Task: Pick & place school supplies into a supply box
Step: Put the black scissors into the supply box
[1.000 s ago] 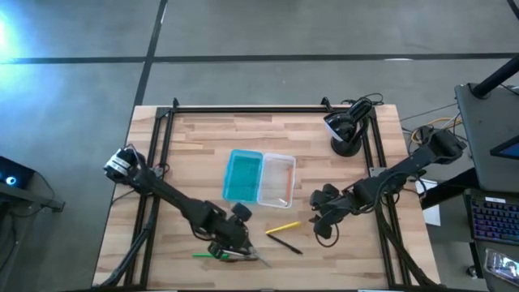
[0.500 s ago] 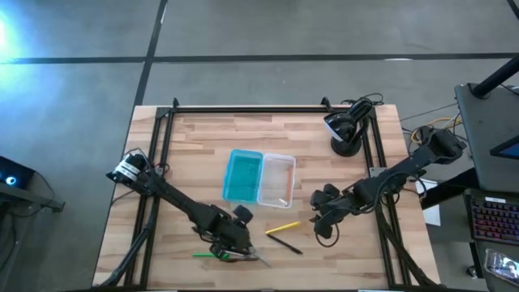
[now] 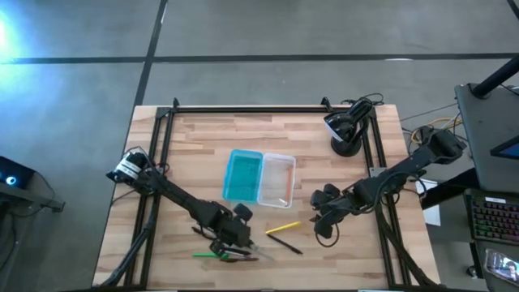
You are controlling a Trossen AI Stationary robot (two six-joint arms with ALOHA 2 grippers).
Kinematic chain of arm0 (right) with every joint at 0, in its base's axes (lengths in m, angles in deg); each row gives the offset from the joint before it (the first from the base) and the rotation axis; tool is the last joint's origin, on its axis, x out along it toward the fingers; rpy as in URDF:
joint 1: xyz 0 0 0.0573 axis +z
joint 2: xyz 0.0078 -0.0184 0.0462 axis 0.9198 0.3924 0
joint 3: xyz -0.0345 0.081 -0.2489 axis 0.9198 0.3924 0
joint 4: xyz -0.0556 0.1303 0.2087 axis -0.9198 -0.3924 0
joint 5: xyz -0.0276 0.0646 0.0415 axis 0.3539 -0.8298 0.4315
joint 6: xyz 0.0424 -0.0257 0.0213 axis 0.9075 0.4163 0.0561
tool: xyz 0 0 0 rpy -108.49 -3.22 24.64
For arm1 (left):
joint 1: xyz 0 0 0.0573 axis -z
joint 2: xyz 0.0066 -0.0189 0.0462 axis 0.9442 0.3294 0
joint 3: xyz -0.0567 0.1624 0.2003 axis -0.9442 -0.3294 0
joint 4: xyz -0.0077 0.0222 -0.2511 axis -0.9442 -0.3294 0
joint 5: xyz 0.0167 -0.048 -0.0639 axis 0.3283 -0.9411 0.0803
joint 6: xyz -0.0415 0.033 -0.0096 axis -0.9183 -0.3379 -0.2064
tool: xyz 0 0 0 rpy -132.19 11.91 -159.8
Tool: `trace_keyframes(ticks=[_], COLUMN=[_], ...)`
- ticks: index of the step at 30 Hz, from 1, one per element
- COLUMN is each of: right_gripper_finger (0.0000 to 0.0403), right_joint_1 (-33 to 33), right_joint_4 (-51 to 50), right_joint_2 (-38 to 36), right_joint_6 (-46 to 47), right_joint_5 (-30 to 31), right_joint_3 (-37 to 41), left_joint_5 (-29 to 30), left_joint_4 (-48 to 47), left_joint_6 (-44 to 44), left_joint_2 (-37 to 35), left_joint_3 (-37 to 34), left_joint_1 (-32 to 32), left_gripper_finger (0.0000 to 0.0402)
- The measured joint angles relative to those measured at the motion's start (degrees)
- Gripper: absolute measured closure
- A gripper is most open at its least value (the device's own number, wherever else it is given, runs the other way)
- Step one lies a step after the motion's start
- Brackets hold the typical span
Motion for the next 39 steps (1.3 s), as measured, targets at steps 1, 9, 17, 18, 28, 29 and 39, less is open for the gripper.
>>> trace_keyframes(ticks=[1,9,17,18,28,29,39], right_gripper_finger=[0.0193,0.0193,0.0198,0.0199,0.0209,0.0209,0.0209], right_joint_1=[0.00,0.02,0.07,0.07,0.22,0.49,3.10], right_joint_4=[0.02,0.05,0.04,0.01,-8.91,-11.22,-20.00], right_joint_2=[-0.01,-0.04,-4.16,-5.08,-16.41,-17.72,-26.24], right_joint_6=[0.21,2.70,7.84,8.27,21.94,25.25,36.96], right_joint_5=[0.00,0.63,10.11,11.65,25.36,26.90,31.32], right_joint_3=[0.08,0.51,0.52,0.52,0.52,0.52,0.52], left_joint_5=[0.00,0.60,1.92,1.94,3.08,3.55,11.41], left_joint_4=[-0.08,-1.51,-5.89,-6.68,-10.90,-10.80,-9.53], left_joint_6=[-0.05,-3.36,-11.24,-12.36,-32.24,-35.95,-77.21], left_joint_2=[0.00,0.05,0.00,-0.13,-1.29,-1.31,-1.36], left_joint_3=[0.00,0.40,5.38,6.21,11.99,12.47,17.80], left_joint_1=[-0.02,-0.09,-0.13,-0.13,-0.27,-0.47,-7.03], left_gripper_finger=[0.0338,0.0340,0.0341,0.0341,0.0341,0.0341,0.0341])
